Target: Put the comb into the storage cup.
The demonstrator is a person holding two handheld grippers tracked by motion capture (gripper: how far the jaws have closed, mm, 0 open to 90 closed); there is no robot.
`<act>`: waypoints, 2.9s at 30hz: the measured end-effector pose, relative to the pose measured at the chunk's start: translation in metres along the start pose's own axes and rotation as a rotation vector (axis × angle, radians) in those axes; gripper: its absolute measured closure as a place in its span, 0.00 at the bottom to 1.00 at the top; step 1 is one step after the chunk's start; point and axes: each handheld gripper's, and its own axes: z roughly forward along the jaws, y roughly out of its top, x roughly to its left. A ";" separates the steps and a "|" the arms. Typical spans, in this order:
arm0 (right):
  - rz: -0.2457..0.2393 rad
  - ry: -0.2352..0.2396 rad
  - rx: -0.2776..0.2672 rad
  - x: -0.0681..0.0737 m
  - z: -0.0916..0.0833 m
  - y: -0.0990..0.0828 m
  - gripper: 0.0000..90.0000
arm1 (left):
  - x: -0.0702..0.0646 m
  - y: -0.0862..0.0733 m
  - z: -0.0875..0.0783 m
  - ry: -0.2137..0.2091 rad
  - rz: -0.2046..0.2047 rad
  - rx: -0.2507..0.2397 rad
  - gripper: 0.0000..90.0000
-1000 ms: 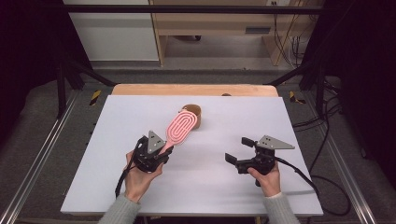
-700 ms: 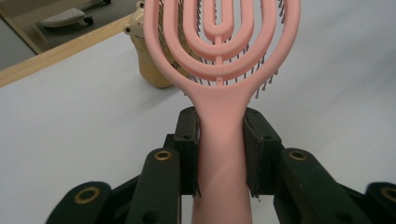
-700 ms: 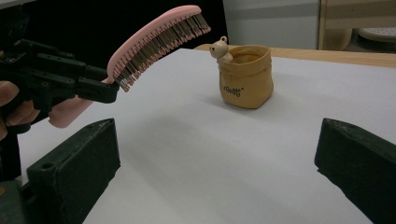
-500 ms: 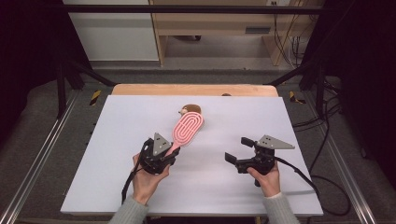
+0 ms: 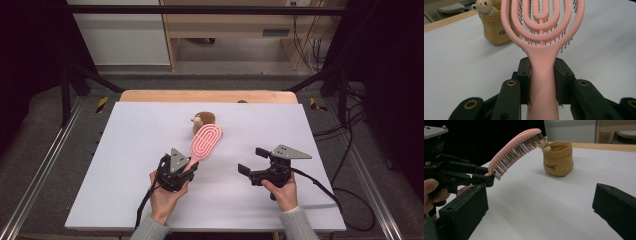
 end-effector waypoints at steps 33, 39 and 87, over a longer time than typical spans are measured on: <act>0.058 0.008 0.021 0.012 0.024 0.006 0.03 | -0.030 -0.009 0.015 0.020 -0.026 -0.029 0.77; 0.061 0.007 0.024 0.015 0.028 0.009 0.03 | -0.036 -0.006 0.016 0.031 -0.007 -0.039 0.77; 0.138 0.023 0.049 0.014 0.047 0.011 0.42 | -0.073 0.004 0.018 0.008 0.078 -0.083 0.77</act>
